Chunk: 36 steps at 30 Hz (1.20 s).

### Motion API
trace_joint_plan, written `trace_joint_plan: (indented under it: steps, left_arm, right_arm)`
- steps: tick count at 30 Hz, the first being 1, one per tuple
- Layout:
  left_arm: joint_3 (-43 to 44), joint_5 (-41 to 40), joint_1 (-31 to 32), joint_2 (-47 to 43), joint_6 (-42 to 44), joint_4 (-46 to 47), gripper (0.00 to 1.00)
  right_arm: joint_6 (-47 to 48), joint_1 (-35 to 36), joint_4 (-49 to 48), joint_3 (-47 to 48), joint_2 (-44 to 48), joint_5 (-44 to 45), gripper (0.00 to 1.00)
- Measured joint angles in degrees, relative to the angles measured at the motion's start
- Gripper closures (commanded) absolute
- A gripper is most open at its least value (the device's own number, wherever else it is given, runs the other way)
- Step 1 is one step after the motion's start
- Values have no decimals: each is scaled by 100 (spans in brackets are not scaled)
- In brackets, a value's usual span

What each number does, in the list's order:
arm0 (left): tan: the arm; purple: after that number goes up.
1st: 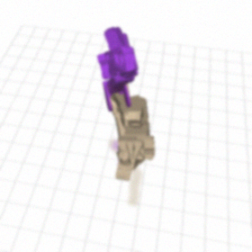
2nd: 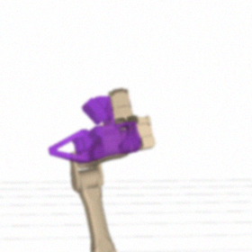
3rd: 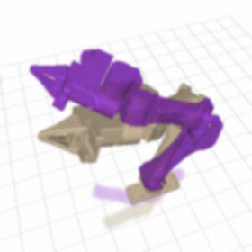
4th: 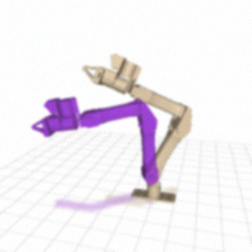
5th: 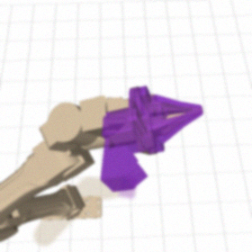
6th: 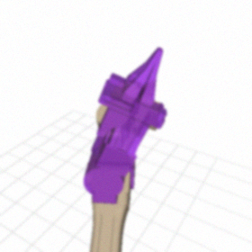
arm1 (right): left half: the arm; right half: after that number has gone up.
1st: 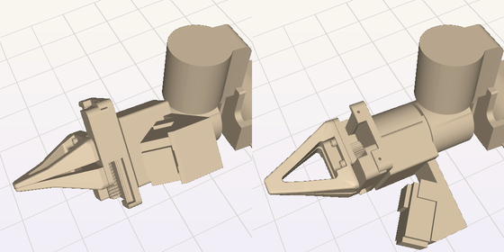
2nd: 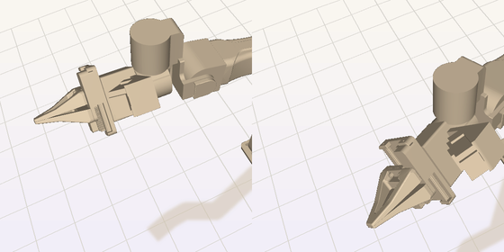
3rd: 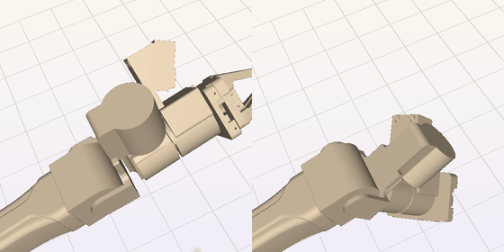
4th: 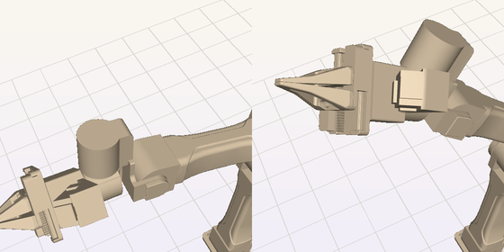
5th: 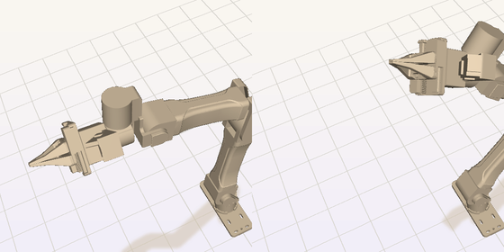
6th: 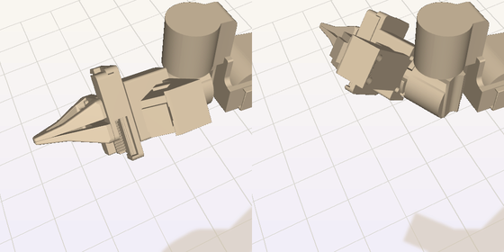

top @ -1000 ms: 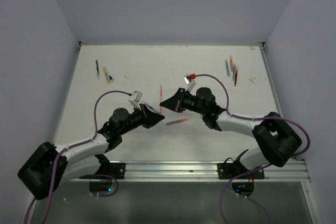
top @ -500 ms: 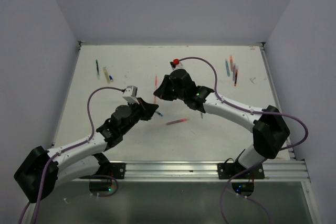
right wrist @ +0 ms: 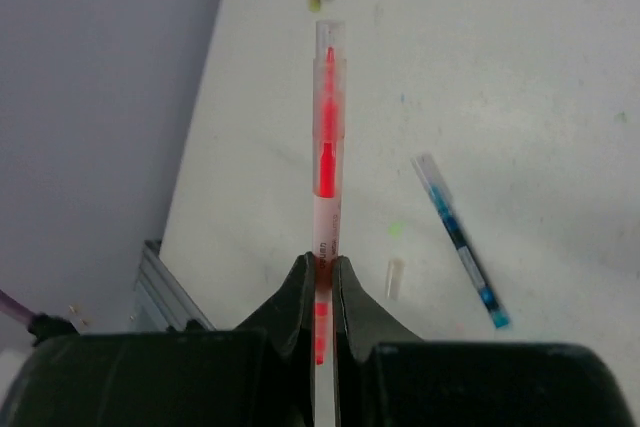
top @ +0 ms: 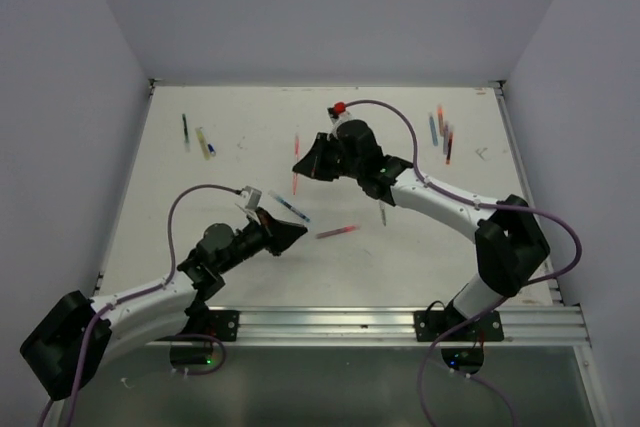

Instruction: Open the pen caps

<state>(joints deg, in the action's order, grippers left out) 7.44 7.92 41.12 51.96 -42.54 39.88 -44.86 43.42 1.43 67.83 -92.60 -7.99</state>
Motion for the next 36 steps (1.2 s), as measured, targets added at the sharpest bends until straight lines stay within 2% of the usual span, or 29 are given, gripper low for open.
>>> trace_joint_plan:
  steps: [2,5,8,11,14,16,21,27,36]
  left_arm:
    - [-125,726,61,-205,-39,166,100]
    - [-127,1381,4,-310,-186,678,100]
    - [-107,1582,-20,-369,-205,752,100]
    - [122,1102,-24,-555,-66,-219,100]
    - [459,114,-24,-828,-4,-1554,100]
    - [756,-846,-24,-988,-37,-2664,100]
    - [1001,-2334,-26,-986,-146,-4210,100]
    - [1014,-3073,-31,-271,-393,-4865,100]
    - [1014,-3327,-291,251,-479,-4848,100]
  right_arm:
    - [24,-328,-772,-116,-37,-391,100]
    - [-26,-671,-1961,-428,-13,-990,100]
    - [-37,-693,-2334,-645,66,-1250,100]
    - [254,-660,-1370,-501,216,-929,100]
    - [579,-660,-76,-105,267,-238,100]
    - [831,-688,837,144,302,334,100]
    - [1410,-1132,2433,243,387,1078,100]
    - [2033,-1770,3213,-98,385,1508,100]
    - [2546,-2236,3163,-625,-212,1305,100]
